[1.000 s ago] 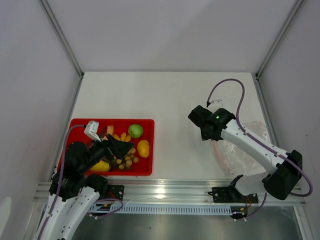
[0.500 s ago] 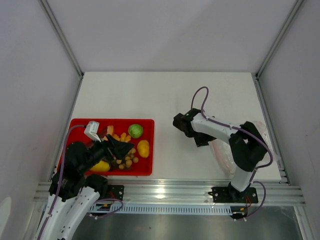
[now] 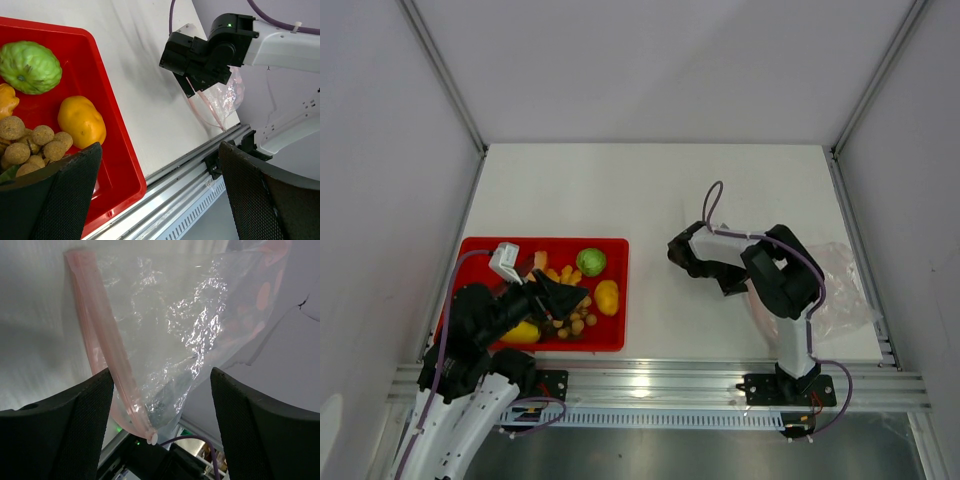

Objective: Place the food in the zip-top bag and seal the zipper
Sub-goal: Pick up the zipper food storage bag at the corner of the board.

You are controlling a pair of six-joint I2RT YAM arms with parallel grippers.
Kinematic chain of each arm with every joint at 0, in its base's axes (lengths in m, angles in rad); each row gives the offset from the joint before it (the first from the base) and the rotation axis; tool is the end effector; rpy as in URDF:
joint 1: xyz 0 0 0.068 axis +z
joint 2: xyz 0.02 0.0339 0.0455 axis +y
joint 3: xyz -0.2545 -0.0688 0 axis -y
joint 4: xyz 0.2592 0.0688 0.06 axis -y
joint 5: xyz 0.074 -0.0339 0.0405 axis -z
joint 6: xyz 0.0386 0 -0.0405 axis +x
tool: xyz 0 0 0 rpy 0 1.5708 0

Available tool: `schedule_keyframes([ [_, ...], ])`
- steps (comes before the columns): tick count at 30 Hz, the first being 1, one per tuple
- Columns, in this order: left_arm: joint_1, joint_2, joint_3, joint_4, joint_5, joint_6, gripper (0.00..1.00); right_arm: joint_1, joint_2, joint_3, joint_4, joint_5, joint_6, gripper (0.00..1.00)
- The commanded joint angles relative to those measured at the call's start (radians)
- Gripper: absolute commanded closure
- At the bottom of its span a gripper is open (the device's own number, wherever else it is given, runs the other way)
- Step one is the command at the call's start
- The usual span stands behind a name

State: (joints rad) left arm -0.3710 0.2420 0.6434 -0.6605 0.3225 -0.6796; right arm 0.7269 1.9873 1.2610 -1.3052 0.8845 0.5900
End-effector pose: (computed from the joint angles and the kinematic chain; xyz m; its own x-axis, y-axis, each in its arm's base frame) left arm 0.0841 -0.0458 0.3027 -0.5813 -0.4135 -0.7008 0.3395 0.6595 -0.6707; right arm 0.2536 0.1856 0.1308 -0.9334 -0.3584 -0.0161 -0.1911 0.5347 -0.8231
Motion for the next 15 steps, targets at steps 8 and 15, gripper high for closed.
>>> schedule_keyframes([
  [8,-0.003,0.022,-0.007,0.047,0.047,0.008,0.01,-0.046,0.059,-0.017,0.020,0.159,0.030,0.26],
  [15,-0.003,0.029,-0.004,0.047,0.049,0.008,0.00,-0.049,0.110,-0.011,0.018,0.189,0.034,0.32],
])
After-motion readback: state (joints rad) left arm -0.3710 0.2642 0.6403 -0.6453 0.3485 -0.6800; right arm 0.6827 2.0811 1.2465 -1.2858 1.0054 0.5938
